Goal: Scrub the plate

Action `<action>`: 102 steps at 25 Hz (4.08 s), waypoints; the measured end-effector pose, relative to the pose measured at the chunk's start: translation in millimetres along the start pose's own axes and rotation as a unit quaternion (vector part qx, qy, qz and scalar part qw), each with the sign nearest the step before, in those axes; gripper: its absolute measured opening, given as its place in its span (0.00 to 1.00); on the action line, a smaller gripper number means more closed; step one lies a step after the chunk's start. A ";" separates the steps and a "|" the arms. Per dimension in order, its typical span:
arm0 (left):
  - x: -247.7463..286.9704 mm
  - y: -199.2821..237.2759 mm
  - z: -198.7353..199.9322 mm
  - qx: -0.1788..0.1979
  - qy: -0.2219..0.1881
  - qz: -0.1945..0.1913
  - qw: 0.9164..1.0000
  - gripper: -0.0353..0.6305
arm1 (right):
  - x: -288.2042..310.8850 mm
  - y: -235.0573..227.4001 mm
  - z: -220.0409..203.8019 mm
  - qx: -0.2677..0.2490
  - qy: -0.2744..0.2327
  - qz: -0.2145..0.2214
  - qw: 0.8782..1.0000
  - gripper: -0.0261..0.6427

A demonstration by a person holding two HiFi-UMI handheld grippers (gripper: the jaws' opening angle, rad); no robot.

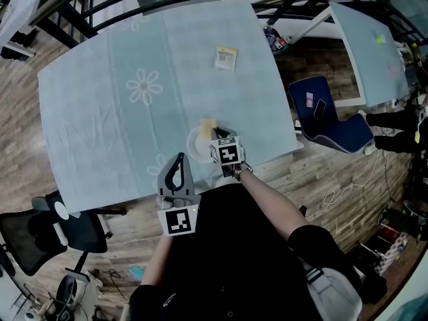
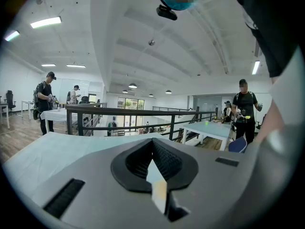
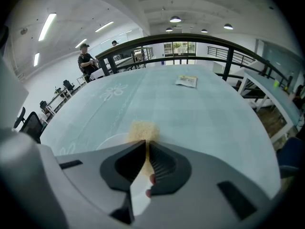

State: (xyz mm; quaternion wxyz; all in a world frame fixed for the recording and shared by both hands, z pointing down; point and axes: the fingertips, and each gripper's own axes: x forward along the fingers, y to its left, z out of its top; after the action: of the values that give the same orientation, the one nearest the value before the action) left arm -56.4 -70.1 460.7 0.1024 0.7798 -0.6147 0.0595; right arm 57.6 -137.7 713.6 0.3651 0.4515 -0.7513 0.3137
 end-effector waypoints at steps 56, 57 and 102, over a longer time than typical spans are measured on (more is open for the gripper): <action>-26.6 15.1 -13.3 -0.016 0.006 0.029 0.999 0.07 | -19.2 96.1 -21.1 -0.055 0.010 0.092 0.994 0.08; -27.0 15.9 -13.2 -0.018 0.006 0.030 0.999 0.07 | -18.6 96.9 -22.6 -0.060 0.012 0.091 0.994 0.08; -6.6 -8.2 -16.7 -0.007 0.017 -0.020 1.000 0.07 | -16.9 9.9 -37.5 0.033 0.018 -0.011 0.999 0.08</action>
State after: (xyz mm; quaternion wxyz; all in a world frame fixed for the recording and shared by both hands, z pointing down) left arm -49.5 -58.1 474.8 0.1192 0.7899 -0.5979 0.0662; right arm 64.0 -96.2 718.2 0.3668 0.4657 -0.7291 0.3420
